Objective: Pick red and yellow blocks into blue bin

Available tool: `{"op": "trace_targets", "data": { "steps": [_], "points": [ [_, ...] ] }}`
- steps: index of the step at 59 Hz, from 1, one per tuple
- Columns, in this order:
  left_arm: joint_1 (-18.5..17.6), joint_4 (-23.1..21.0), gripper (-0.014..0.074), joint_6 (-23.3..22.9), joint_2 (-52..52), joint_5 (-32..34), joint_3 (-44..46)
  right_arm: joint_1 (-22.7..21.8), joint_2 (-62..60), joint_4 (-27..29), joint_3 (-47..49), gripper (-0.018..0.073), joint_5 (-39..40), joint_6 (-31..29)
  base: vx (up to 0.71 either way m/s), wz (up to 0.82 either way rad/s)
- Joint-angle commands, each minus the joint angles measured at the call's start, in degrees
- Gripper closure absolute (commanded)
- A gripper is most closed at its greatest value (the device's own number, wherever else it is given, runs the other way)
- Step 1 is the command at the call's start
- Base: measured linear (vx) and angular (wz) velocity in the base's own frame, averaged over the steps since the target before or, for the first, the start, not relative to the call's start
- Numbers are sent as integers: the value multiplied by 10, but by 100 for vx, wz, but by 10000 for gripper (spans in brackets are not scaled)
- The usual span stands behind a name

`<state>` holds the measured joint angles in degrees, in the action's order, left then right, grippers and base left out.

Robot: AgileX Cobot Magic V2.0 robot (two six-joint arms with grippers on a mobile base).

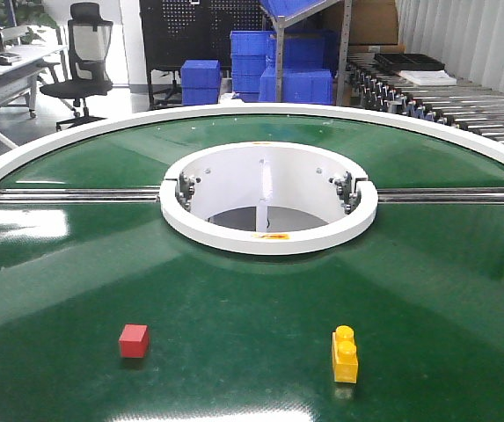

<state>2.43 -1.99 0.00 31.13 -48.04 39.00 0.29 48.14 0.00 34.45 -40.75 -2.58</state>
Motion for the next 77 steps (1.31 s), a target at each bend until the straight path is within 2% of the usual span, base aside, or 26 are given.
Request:
{"op": "trace_targets", "data": {
  "steps": [1, 7, 14, 27, 35, 40, 44, 49, 54, 60, 68, 77],
  "points": [
    [-1, -3, 55, 0, 5, 37, 14, -2, -2, 12, 20, 64, 32, -21, 0, 0],
    [-1, -4, -22, 0, 5, 37, 14, -1, -2, 36, 20, -61, 31, -45, 0, 0],
    [-1, -20, -35, 0, 5, 37, 14, -1, -1, 92, 22, -148, 28, -94, 0, 0],
    [-1, -33, 10, 0, 5, 38, 14, 3, 29, 206, 26, -132, 34, -220, 0, 0],
    [-6, -33, 38, 0, 5, 38, 14, 63, 80, 193, 60, -104, 26, -244, 0, 0],
    [-20, -33, 40, 0, 5, 37, 14, 106, 121, 145, 90, -94, 26, -211, 0, 0],
    [-29, -33, 40, 0, 5, 37, 14, 129, 160, 90, 124, -92, 26, -156, 0, 0],
    [-35, -33, 40, 0, 5, 37, 14, 141, 206, 36, 166, -89, 25, -76, 0, 0],
    [-35, -32, 40, 0, 5, 37, 14, 141, 258, 4, 212, -80, 24, 3, 0, 0],
    [-35, -32, 40, 0, 5, 37, 14, 141, 323, -9, 267, -71, 21, 43, 0, 0],
    [-35, -32, 40, 0, 5, 37, 14, 141, 400, -8, 335, -69, 19, 51, 0, 0],
    [-35, -32, 40, 0, 5, 37, 14, 141, 485, -9, 416, -62, 16, 93, 0, 0]
  ]
}}
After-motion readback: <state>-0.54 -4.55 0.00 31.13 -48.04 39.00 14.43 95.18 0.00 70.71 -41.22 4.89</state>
